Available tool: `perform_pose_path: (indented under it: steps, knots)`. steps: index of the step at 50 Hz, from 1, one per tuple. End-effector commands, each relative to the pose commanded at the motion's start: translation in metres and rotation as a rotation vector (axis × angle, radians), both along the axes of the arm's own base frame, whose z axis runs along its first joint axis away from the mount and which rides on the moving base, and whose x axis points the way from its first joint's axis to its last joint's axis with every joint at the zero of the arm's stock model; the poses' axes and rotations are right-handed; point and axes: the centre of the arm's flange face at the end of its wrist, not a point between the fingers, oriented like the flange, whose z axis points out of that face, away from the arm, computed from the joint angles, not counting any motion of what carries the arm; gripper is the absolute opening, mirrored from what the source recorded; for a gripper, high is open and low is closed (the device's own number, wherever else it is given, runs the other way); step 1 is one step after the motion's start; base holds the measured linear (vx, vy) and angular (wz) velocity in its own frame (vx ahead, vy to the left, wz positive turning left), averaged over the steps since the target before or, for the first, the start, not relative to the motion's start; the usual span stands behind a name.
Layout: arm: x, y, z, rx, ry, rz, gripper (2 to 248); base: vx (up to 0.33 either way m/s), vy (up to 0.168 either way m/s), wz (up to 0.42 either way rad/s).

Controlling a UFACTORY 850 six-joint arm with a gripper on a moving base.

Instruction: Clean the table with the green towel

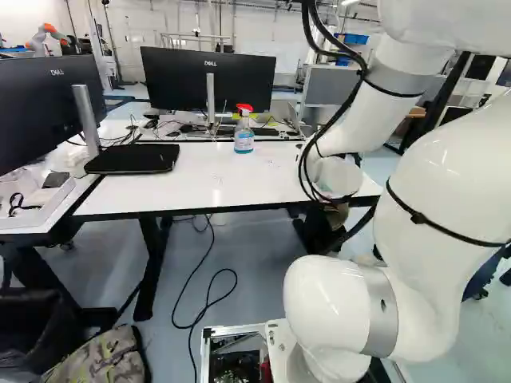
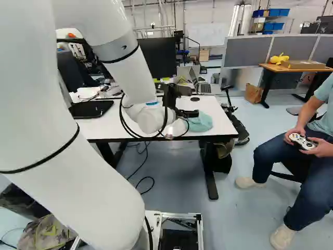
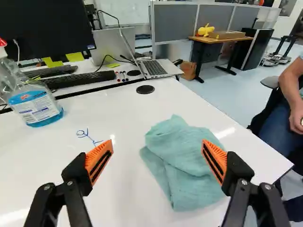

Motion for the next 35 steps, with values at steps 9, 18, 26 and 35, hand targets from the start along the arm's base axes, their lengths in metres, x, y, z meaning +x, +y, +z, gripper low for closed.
perform_pose_path:
  steps: [9,18,26,35]
  knots:
    - [0.006,-0.012,0.006,0.009,0.018,-0.023,247,0.000,0.000,0.000]
    - [0.012,-0.024,0.011,0.019,0.037,-0.046,247,0.000,0.000,0.000]
    - [0.017,-0.034,0.016,0.029,0.057,-0.063,247,0.000,0.000,0.000]
    - [0.026,-0.043,0.016,0.047,0.093,-0.073,247,0.000,0.000,0.000]
